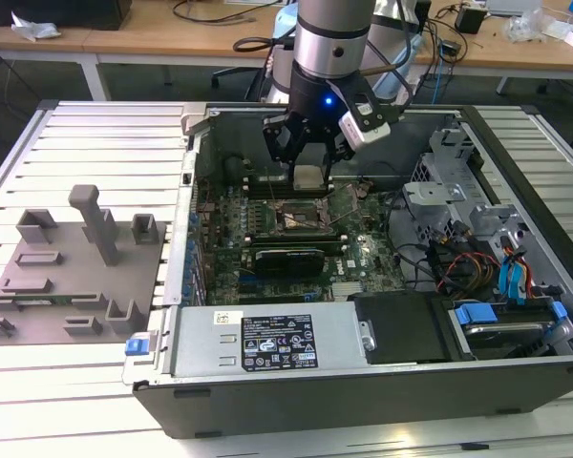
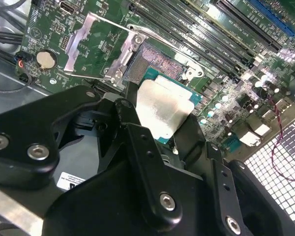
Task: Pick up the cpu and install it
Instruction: 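Place the cpu into insertion slot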
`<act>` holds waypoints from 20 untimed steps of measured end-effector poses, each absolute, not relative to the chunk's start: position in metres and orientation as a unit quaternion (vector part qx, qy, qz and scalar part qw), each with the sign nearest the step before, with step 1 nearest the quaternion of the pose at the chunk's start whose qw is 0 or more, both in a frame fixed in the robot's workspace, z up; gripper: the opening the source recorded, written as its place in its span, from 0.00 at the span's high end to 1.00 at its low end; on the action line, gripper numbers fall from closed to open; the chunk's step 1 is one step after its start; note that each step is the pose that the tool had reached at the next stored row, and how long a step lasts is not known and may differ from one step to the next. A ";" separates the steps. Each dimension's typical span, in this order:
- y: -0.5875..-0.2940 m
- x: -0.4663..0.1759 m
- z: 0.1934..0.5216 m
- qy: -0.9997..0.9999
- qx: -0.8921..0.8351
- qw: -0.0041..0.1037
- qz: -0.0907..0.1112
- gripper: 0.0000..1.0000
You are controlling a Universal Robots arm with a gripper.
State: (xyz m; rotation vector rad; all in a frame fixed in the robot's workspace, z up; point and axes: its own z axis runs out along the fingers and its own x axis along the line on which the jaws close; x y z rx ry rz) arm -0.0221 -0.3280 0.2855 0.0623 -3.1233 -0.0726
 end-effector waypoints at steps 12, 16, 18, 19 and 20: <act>-0.328 -0.022 0.285 -1.000 0.011 0.008 -0.024 0.45; -0.328 -0.022 0.285 -0.999 -0.030 0.007 -0.024 0.45; -0.328 -0.022 0.285 -0.998 -0.063 0.006 -0.024 0.45; -0.328 -0.022 0.285 -0.997 -0.077 0.006 -0.024 0.45; -0.328 -0.022 0.285 -0.996 -0.088 0.006 -0.024 0.45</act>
